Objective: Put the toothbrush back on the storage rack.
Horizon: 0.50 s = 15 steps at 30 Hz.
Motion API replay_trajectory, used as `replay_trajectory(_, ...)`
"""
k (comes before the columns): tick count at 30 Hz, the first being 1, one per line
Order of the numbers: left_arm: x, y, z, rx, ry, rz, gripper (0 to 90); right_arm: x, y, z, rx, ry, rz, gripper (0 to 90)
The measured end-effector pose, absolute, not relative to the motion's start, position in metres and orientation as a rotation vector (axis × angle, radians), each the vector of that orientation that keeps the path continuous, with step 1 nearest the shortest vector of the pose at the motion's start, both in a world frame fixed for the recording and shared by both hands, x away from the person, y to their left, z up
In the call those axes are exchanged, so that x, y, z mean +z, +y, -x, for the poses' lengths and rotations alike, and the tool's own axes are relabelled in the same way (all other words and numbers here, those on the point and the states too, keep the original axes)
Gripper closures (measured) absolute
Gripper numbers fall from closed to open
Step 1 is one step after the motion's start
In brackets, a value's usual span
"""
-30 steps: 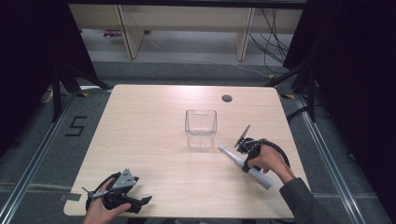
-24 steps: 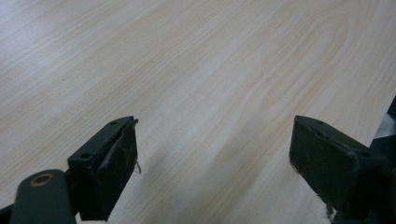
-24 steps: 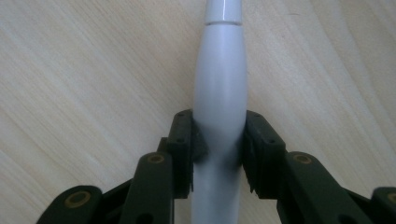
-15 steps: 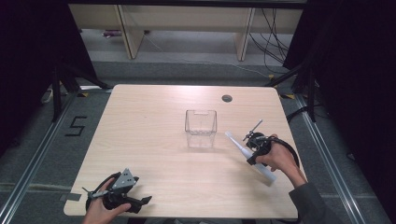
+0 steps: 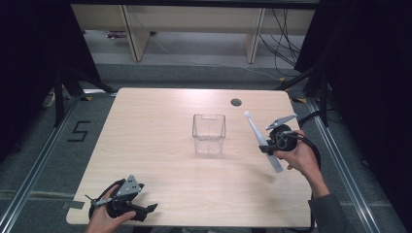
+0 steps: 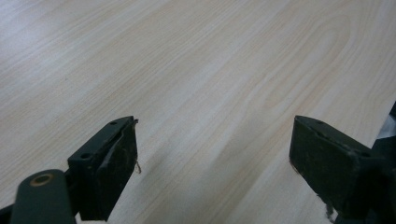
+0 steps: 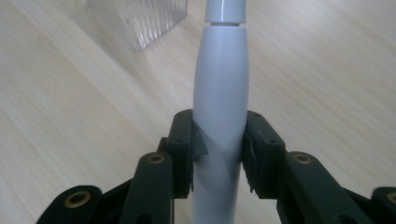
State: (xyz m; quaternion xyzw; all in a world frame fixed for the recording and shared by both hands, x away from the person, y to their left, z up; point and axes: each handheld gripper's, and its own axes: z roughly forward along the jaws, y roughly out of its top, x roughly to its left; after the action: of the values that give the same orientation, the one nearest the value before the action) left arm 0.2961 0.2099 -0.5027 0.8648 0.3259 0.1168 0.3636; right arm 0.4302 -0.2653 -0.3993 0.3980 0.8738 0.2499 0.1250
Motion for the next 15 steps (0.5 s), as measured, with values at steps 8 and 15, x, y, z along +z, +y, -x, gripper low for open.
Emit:
replay_trajectory(8, -0.503, 0.208, -0.297, 0.301, 0.834, -2.222, 14.9, -0.389, -0.264, -0.435, 0.946, 2.386, -1.098, 67.0)
replay_trajectory(15, -0.504, 0.208, -0.297, 0.288, 0.830, -2.212, 14.9, -0.387, -0.259, -0.440, 1.028, 2.340, -1.067, 67.0)
